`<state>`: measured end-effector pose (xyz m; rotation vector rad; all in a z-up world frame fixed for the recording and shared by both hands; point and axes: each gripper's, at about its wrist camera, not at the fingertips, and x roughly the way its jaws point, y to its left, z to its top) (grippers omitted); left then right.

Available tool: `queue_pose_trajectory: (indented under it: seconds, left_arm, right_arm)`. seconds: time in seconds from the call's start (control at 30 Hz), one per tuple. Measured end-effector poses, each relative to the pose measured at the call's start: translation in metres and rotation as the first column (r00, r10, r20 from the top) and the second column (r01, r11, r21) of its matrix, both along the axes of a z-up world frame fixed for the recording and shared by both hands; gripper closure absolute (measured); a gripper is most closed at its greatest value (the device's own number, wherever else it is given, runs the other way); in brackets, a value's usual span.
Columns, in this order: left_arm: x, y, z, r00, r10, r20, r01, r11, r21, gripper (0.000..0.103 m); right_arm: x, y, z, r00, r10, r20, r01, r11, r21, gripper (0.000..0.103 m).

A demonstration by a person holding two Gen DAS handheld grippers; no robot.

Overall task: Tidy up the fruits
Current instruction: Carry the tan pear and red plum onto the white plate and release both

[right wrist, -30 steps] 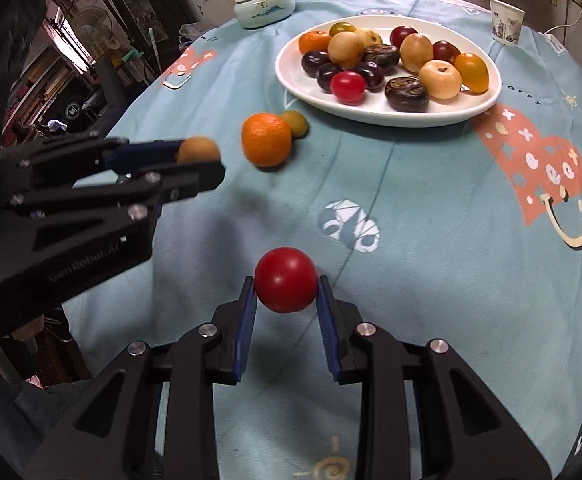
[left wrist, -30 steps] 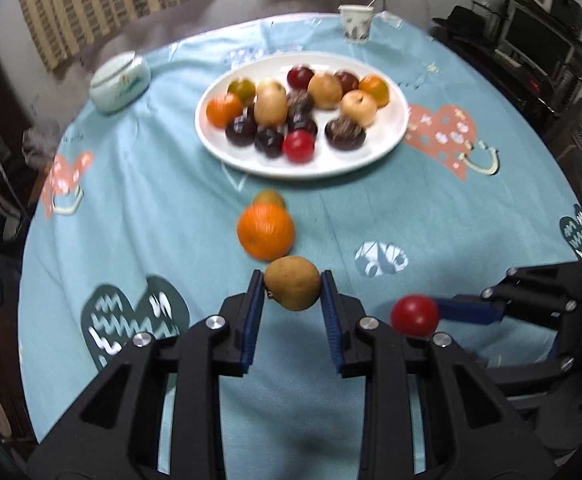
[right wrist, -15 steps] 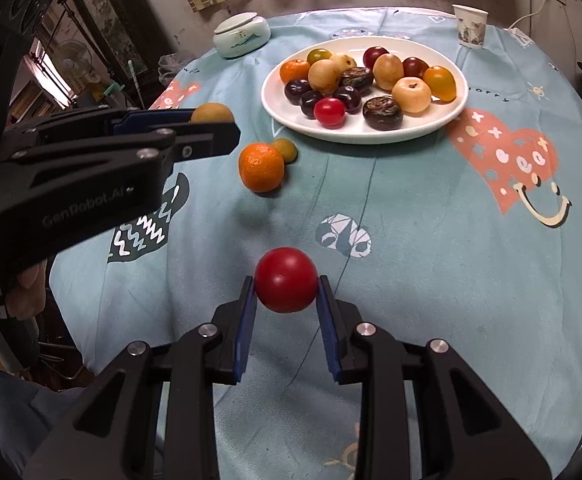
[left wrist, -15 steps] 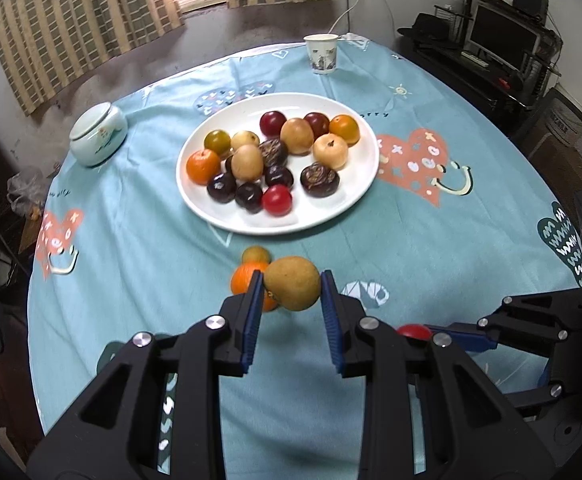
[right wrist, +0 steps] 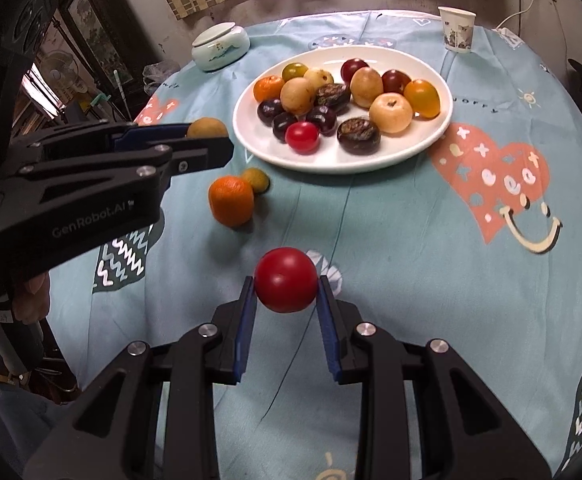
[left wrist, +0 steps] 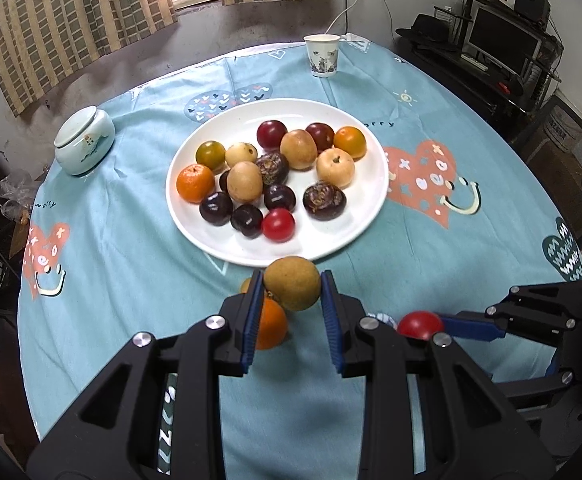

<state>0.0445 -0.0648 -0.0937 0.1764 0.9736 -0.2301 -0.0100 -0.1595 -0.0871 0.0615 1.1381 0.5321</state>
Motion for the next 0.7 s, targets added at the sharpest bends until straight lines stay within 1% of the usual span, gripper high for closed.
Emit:
queue_pose_trajectory:
  seconds: [0.07, 0.17, 0.27, 0.37, 0.43, 0.53, 0.63, 0.7]
  left_arm:
    - [0.005, 0.001, 0.003, 1.000, 0.000, 0.005, 0.000, 1.000, -0.009, 0.074]
    - [0.013, 0.012, 0.013, 0.999, 0.023, 0.030, -0.022, 0.999, -0.041, 0.074]
    - [0.018, 0.037, 0.026, 0.996, 0.068, 0.051, -0.063, 0.992, -0.109, 0.074]
    - [0.013, 0.065, 0.030, 0.991, 0.122, 0.053, -0.114, 0.984, -0.136, 0.074]
    - [0.008, 0.079, 0.027, 0.988, 0.148, 0.037, -0.142, 0.981, -0.136, 0.074]
    - [-0.004, 0.093, 0.015, 0.985, 0.170, -0.002, -0.169, 0.980, -0.106, 0.074]
    - [-0.008, 0.094, -0.003, 0.986, 0.157, -0.062, -0.162, 0.983, -0.086, 0.074]
    - [-0.001, 0.087, -0.008, 0.988, 0.134, -0.083, -0.142, 0.985, -0.100, 0.074]
  right_arm:
    - [0.008, -0.002, 0.004, 1.000, -0.004, 0.011, 0.004, 1.000, 0.010, 0.072]
    - [0.019, -0.005, 0.014, 0.999, -0.014, 0.037, 0.013, 1.000, 0.020, 0.072]
    - [0.027, -0.010, 0.023, 0.998, -0.021, 0.056, 0.019, 0.999, 0.044, 0.072]
    - [0.029, -0.015, 0.022, 0.998, -0.026, 0.058, 0.024, 0.999, 0.042, 0.072]
    - [0.029, -0.017, 0.015, 0.999, -0.030, 0.039, 0.029, 0.999, 0.037, 0.072]
    - [0.025, -0.017, 0.001, 1.000, -0.021, -0.005, 0.021, 0.999, 0.038, 0.073]
    - [0.021, -0.010, -0.012, 0.999, 0.007, -0.046, -0.006, 0.999, 0.034, 0.072]
    - [0.023, -0.006, -0.014, 0.999, 0.021, -0.049, -0.020, 1.000, 0.025, 0.072]
